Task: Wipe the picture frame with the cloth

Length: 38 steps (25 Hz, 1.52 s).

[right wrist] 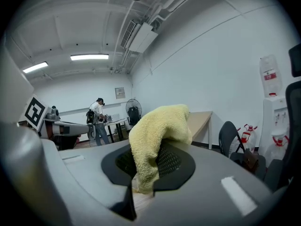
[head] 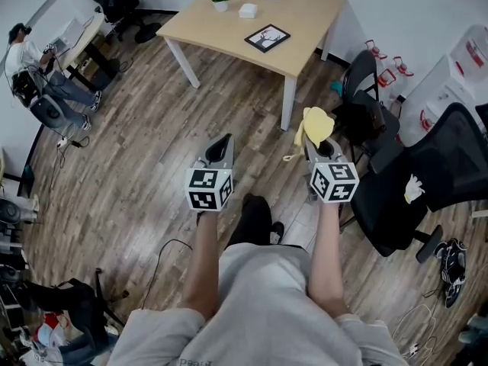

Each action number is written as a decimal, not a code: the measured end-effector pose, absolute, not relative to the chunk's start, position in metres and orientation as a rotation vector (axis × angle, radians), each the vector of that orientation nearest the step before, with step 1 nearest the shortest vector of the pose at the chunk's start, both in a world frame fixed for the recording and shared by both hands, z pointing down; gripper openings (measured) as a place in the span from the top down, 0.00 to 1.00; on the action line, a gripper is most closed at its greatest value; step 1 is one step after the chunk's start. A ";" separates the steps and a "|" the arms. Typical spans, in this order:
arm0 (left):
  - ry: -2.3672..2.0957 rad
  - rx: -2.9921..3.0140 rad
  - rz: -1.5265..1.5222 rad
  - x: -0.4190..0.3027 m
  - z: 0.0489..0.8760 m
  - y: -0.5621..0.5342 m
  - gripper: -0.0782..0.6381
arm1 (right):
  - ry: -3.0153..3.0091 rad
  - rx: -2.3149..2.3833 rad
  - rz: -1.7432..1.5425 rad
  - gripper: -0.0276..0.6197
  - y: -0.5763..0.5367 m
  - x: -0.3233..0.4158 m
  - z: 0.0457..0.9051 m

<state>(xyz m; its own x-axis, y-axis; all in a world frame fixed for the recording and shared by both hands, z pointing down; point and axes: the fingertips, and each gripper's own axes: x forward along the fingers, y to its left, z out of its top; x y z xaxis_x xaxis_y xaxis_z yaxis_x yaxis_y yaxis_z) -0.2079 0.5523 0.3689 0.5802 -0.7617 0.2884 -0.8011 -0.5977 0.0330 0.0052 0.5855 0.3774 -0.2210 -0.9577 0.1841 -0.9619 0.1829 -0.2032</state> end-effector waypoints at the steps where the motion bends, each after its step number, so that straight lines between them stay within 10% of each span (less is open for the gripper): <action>1: -1.332 2.634 0.359 -0.211 0.370 0.551 0.82 | -2.408 1.952 0.438 0.88 0.585 0.006 0.378; 38: -1.196 2.583 0.319 -0.124 0.391 0.177 0.82 | -2.378 2.025 0.559 0.88 0.273 0.102 0.385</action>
